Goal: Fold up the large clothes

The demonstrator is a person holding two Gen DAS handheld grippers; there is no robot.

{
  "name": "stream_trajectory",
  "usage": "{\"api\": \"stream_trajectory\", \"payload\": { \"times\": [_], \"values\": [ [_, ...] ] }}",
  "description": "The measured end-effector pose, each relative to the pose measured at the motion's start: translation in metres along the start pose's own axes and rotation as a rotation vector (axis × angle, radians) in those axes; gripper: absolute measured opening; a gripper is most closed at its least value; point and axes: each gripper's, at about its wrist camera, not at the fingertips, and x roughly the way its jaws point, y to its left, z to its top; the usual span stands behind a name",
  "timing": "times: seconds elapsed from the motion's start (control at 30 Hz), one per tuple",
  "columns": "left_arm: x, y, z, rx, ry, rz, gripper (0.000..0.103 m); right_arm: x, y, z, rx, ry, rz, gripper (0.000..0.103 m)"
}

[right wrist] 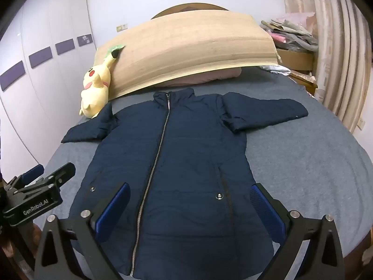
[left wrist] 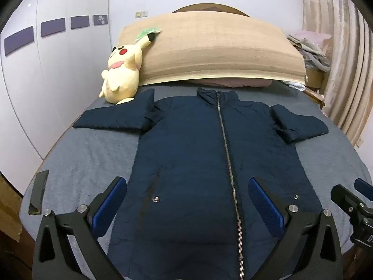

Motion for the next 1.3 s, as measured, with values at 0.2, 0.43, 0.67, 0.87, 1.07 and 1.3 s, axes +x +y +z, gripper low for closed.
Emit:
{"api": "stream_trajectory", "payload": {
  "times": [0.2, 0.43, 0.67, 0.87, 1.07, 1.3],
  "values": [
    [0.008, -0.008, 0.003, 0.021, 0.065, 0.022, 0.103, 0.003, 0.001, 0.0, -0.005, 0.006, 0.003, 0.103],
    [0.004, -0.006, -0.005, 0.03, 0.037, 0.042, 0.103, 0.014, 0.004, -0.007, -0.009, 0.023, -0.007, 0.103],
    [0.011, -0.003, -0.008, 0.016, 0.08, 0.039, 0.103, 0.016, 0.006, -0.007, -0.014, 0.031, -0.009, 0.103],
    [0.017, 0.002, -0.012, 0.003, 0.096, 0.019, 0.103, 0.018, 0.007, -0.006, -0.019, 0.037, -0.018, 0.103],
    [0.017, 0.004, -0.012, -0.008, 0.094, 0.018, 0.103, 0.019, 0.007, -0.007, -0.016, 0.042, -0.027, 0.103],
    [0.019, 0.005, -0.013, -0.011, 0.103, 0.015, 0.103, 0.017, 0.006, -0.007, -0.015, 0.041, -0.033, 0.103]
  ]
}}
